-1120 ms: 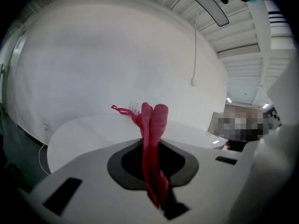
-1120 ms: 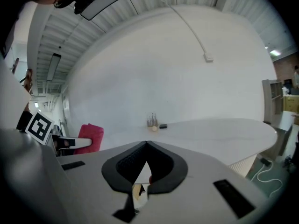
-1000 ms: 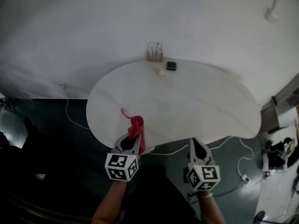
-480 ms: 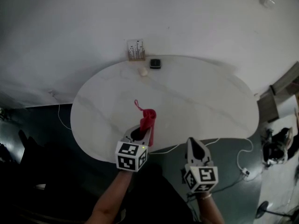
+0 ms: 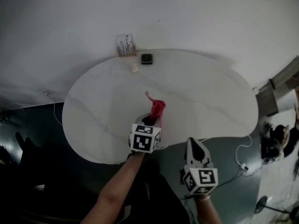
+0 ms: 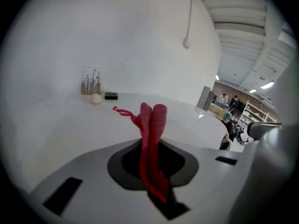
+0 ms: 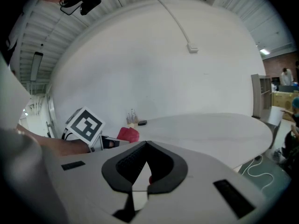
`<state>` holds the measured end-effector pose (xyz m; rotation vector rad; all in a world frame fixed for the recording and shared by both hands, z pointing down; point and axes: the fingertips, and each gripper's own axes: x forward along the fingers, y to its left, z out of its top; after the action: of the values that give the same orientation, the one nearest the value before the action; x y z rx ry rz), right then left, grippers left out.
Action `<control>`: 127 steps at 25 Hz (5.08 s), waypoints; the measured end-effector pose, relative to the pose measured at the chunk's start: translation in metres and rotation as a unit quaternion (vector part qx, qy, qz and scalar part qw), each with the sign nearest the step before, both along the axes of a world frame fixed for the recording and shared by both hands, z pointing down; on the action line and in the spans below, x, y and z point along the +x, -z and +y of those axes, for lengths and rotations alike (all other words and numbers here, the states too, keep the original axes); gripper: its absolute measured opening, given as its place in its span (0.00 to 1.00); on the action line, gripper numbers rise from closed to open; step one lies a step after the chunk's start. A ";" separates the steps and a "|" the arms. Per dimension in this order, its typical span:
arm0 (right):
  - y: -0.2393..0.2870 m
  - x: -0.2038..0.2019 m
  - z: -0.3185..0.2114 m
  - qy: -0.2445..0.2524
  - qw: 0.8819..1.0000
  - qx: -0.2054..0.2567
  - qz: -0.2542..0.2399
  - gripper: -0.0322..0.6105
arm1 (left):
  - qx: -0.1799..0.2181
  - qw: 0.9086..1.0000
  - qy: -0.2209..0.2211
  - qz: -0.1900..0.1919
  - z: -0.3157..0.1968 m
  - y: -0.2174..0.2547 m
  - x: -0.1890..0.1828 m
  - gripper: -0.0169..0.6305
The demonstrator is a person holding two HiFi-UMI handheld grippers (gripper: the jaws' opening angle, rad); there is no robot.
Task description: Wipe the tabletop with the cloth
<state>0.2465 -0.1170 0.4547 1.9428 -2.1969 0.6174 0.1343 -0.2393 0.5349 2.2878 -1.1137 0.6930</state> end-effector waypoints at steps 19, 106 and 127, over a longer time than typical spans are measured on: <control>0.004 -0.135 -0.035 0.104 0.995 -0.011 0.006 0.05 | -0.025 0.995 0.068 -0.067 0.004 -0.027 -0.182 0.09; -0.002 -0.138 0.027 0.059 0.998 -0.020 0.021 0.05 | -0.086 0.989 0.093 0.076 0.095 0.028 -0.243 0.09; -0.015 -0.088 0.050 0.072 0.997 -0.025 0.021 0.05 | -0.057 0.998 0.031 -0.012 0.120 -0.032 -0.097 0.09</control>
<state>0.1584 -0.0669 0.4701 1.7385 -2.2491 0.5985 0.0376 -0.1189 0.5669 2.1446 -1.1223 0.7426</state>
